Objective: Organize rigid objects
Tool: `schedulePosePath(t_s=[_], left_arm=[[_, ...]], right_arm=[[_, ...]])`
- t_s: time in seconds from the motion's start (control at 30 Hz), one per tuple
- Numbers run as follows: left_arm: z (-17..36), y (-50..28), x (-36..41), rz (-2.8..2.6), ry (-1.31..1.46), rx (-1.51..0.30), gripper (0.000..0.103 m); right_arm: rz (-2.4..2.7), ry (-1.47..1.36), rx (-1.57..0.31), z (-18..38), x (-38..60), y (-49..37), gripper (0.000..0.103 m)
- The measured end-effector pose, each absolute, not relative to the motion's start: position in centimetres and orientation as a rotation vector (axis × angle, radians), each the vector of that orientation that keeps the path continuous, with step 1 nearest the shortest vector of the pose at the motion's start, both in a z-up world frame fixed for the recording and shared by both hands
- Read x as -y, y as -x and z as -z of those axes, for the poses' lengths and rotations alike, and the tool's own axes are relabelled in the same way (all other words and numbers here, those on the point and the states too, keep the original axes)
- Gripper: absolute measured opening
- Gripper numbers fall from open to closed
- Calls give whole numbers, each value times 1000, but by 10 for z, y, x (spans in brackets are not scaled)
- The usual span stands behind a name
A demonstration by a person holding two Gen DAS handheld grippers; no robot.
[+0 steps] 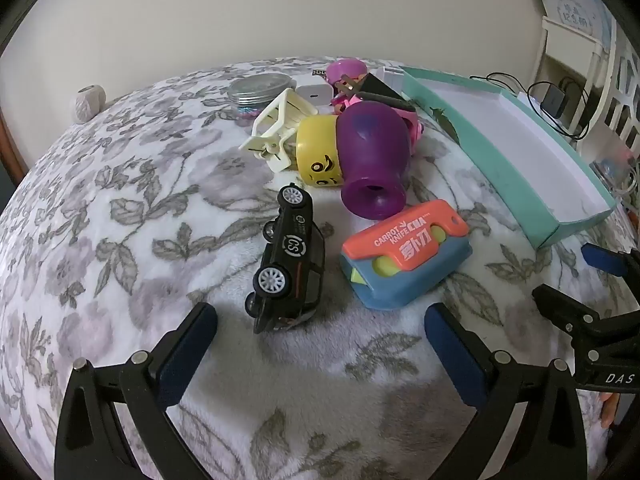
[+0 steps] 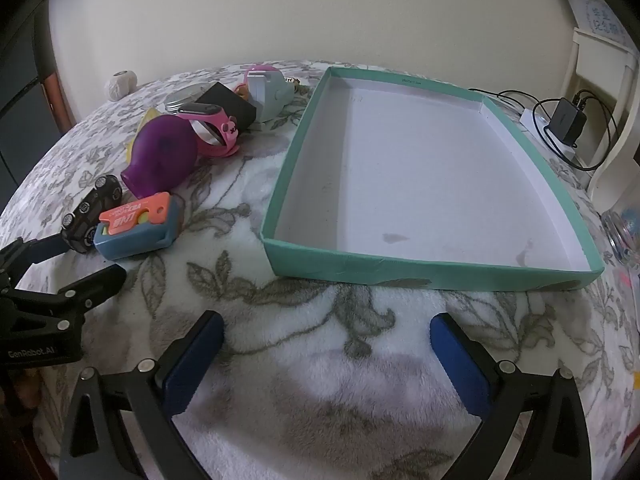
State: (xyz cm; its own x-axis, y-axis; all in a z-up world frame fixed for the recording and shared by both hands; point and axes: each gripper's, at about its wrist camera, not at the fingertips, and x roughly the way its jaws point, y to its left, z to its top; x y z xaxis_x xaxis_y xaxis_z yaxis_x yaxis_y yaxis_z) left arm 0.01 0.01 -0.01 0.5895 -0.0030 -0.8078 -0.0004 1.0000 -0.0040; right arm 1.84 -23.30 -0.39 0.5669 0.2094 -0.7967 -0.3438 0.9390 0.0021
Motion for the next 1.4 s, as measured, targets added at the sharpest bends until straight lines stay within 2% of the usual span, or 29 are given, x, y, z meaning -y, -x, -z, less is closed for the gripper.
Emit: schedulePosePath(t_s=[1.4], left_arm=[[1,-2,8,2,0,-939,103]], right_arm=[[-331,152,-915,3,233,-20,103]])
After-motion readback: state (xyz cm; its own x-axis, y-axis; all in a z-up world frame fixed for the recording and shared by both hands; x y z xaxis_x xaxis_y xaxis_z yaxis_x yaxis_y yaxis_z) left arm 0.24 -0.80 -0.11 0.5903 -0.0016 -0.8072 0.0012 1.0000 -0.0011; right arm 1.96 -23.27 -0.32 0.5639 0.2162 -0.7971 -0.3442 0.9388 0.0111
